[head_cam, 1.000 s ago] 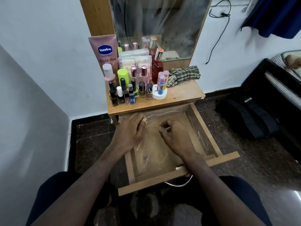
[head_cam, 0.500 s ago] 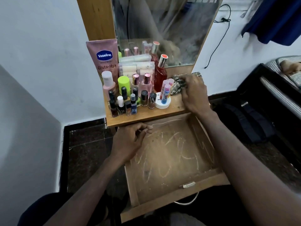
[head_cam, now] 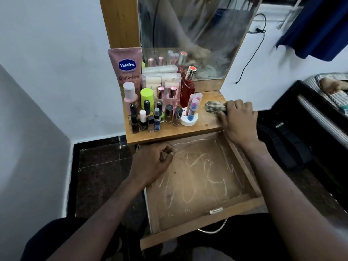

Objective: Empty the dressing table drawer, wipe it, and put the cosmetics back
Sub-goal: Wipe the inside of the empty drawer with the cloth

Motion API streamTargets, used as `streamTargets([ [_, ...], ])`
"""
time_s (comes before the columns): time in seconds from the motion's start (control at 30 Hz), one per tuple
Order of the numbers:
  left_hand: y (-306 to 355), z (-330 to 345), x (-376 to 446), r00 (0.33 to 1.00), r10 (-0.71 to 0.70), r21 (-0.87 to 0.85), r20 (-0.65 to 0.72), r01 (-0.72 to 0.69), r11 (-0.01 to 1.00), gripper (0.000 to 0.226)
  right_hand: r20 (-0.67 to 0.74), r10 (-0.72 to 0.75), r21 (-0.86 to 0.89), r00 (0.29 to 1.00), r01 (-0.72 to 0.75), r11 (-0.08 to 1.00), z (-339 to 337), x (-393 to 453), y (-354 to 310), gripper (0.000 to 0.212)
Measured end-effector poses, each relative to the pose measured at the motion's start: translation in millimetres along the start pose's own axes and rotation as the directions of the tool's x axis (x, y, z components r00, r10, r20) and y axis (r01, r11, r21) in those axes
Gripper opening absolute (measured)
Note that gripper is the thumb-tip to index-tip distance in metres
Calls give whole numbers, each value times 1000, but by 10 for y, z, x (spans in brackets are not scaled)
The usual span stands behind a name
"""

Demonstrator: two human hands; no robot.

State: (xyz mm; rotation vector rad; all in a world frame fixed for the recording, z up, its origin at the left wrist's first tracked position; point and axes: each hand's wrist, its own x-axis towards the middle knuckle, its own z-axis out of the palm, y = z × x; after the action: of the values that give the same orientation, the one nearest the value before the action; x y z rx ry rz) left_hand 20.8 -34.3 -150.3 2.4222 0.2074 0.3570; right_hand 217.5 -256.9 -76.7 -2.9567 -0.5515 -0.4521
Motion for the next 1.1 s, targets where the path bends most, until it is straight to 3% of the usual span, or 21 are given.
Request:
streamTargets([
  [0.1,40,-13,4,1000,19,39,16,-19,999,14,-113,94,354,989,-48,934,-137,-503,-10,34],
  [0.17,51,-27,2,999,35,62,26,-36,997,15,-69,190,615,979,-108,781,-207,-804,-110,33],
  [0.2,55,-33,2,999,41,59,31,-43,997,16,40,246,741,968,-194,643,-230,-908,-190,34],
  [0.27,57,-41,-4,999,36,42,38,-37,998,17,332,270,900,904,-389,195,-189,-1045,-332,29],
  [0.33,85,-40,-22,999,24,28,27,-24,999,16,544,234,839,806,-512,-185,-112,-1124,-418,30],
  [0.4,148,-49,-36,999,31,-3,35,-31,1000,21,651,215,743,728,-553,-377,-23,-1183,-486,35],
  [0.47,226,-54,-59,997,21,-71,78,-16,997,30,709,173,663,683,-562,-495,-8,-1238,-558,42],
  [0.53,281,-39,-91,987,-36,-133,158,58,989,45,738,72,589,671,-589,-554,-11,-1299,-644,50],
  [0.63,311,-6,-104,952,-82,-91,294,113,989,74,727,-25,575,686,-628,-525,39,-1375,-732,46],
  [0.7,332,-4,-79,940,-111,-120,322,157,980,80,721,-31,581,692,-628,-518,50,-1392,-763,46],
  [0.8,361,-10,-40,948,-153,-336,279,246,909,52,701,-73,555,710,-606,-569,46,-1380,-738,50],
  [0.9,442,-51,-32,971,-159,-510,176,229,829,27,677,-74,594,733,-602,-533,55,-1353,-669,55],
  [1.1,626,-76,-64,979,-122,-603,161,196,773,26,736,-190,553,650,-739,-383,68,-1379,-675,53],
])
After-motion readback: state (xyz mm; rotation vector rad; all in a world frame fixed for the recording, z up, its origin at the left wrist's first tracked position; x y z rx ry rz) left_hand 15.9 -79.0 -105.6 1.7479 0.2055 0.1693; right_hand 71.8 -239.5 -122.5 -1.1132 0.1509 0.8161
